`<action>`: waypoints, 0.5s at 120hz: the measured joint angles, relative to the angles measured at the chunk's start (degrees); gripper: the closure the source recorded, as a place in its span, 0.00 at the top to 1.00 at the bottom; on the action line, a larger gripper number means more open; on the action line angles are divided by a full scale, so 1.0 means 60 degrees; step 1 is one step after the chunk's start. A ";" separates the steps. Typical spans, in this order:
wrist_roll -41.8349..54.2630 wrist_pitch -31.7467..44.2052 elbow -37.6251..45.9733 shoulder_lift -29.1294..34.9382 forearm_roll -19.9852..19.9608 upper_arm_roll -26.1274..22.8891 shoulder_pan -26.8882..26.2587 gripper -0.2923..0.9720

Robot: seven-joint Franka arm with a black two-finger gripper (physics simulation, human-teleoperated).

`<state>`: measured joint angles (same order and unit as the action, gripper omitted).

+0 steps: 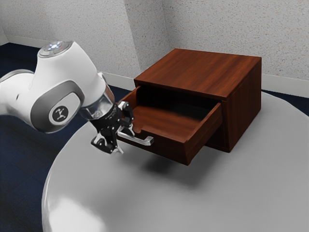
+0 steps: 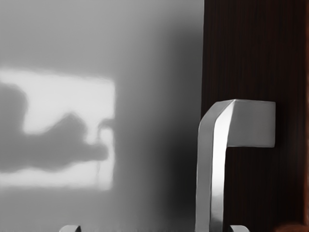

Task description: Pull the drawer handle with one arm to open the drawer

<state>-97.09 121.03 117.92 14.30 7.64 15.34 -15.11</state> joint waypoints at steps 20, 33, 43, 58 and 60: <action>0.0009 -0.0044 -0.0104 0.0007 0.0041 -0.0098 0.0000 0.48; 0.0014 -0.0086 -0.0189 0.0006 0.0084 -0.0183 -0.0001 0.46; 0.0016 -0.0129 -0.0244 0.0022 0.0101 -0.0245 -0.0001 0.44; 0.0013 -0.0228 -0.0354 0.0043 0.0112 -0.0338 0.0002 0.41; 0.0011 -0.0245 -0.0394 0.0051 0.0112 -0.0357 0.0000 0.40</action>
<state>-97.02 119.56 115.56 14.61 8.32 13.20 -15.10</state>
